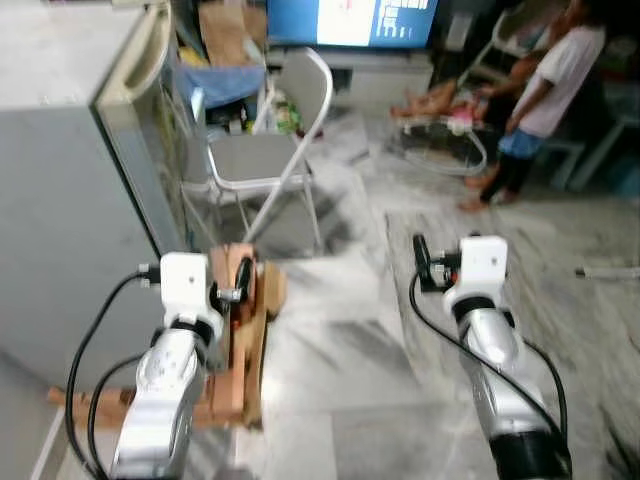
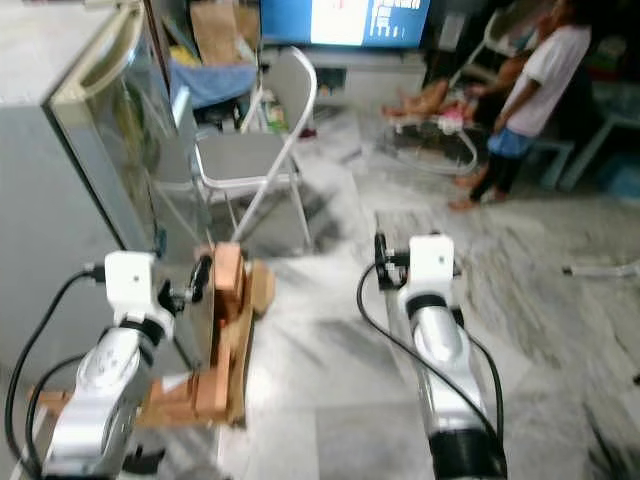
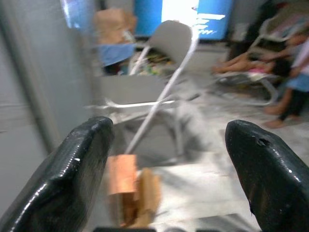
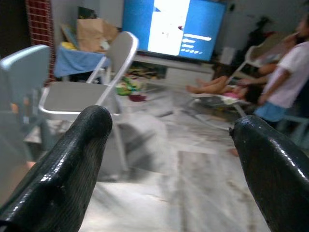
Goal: Restocking fridge
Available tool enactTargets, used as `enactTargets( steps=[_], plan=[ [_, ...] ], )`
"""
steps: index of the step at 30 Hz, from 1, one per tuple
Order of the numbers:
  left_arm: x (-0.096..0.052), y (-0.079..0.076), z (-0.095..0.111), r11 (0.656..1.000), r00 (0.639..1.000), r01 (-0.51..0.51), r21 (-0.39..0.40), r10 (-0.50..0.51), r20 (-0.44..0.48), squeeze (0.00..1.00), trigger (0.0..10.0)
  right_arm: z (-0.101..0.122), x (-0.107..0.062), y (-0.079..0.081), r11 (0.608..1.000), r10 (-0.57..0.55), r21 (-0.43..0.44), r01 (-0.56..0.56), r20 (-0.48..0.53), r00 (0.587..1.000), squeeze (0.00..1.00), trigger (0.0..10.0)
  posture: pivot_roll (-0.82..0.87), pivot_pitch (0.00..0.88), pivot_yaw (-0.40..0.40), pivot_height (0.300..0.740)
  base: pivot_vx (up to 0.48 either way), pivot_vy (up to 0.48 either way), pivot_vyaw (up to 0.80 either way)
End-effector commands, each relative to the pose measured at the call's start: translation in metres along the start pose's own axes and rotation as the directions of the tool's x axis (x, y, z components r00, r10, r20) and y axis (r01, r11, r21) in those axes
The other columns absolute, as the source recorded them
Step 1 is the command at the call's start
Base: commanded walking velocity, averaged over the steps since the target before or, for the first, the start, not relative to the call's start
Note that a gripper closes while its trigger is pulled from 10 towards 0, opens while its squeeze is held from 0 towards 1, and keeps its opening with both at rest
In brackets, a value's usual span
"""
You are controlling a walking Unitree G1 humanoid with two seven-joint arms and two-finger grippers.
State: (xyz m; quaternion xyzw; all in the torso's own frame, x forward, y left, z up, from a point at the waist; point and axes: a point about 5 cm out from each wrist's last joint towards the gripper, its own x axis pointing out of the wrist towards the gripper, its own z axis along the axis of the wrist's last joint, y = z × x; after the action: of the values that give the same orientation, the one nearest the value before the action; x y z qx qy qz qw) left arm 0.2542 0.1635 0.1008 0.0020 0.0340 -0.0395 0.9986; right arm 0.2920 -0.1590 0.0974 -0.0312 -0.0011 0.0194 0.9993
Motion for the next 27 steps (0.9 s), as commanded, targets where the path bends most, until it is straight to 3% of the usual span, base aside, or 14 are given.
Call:
enactTargets(
  steps=[1, 7, 10, 16, 22, 27],
  plan=[
    [0.000, 0.000, 0.003, 1.000, 1.000, 0.001, 0.014, -0.001, 0.005, 0.00, 10.0, 0.004, 0.003, -0.001, 1.000, 0.005, -0.015, -0.005, 0.012, 1.000, 0.00, 10.0, 0.11, 0.000, -0.073, 0.740, 0.000, 0.000, 0.00],
    [-0.002, 0.004, 0.006, 1.000, 0.999, -0.020, 0.017, 0.019, 0.033, 0.00, 10.0, 0.002, 0.002, -0.001, 1.000, 0.009, -0.013, -0.009, -0.003, 1.000, 0.00, 10.0, 0.12, 0.000, -0.074, 0.740, 0.000, 0.000, -0.13],
    [-0.002, 0.005, 0.008, 1.000, 0.999, -0.017, 0.003, 0.016, 0.044, 0.00, 10.0, 0.002, 0.002, 0.000, 1.000, 0.010, -0.013, -0.010, -0.001, 1.000, 0.00, 10.0, 0.11, 0.000, -0.070, 0.740, 0.403, 0.000, -0.80],
    [-0.001, 0.005, 0.008, 1.000, 0.999, -0.025, 0.008, 0.025, 0.038, 0.00, 10.0, 0.004, 0.002, -0.001, 1.000, 0.010, -0.017, -0.010, 0.007, 1.000, 0.00, 10.0, 0.11, 0.000, -0.068, 0.740, 0.438, 0.000, 0.00],
    [-0.002, 0.012, 0.011, 0.996, 0.994, -0.093, 0.006, 0.092, 0.058, 0.00, 10.0, 0.003, 0.001, -0.002, 1.000, 0.006, -0.018, -0.006, 0.005, 1.000, 0.00, 10.0, 0.11, 0.000, -0.065, 0.740, 0.054, 0.000, 0.00],
    [-0.002, 0.025, 0.021, 0.979, 0.974, -0.206, 0.014, 0.203, 0.100, 0.00, 10.0, 0.002, -0.001, -0.001, 1.000, 0.011, -0.015, -0.011, 0.002, 1.000, 0.00, 10.0, 0.11, 0.000, -0.065, 0.740, 0.000, 0.000, 0.00]
  ],
)
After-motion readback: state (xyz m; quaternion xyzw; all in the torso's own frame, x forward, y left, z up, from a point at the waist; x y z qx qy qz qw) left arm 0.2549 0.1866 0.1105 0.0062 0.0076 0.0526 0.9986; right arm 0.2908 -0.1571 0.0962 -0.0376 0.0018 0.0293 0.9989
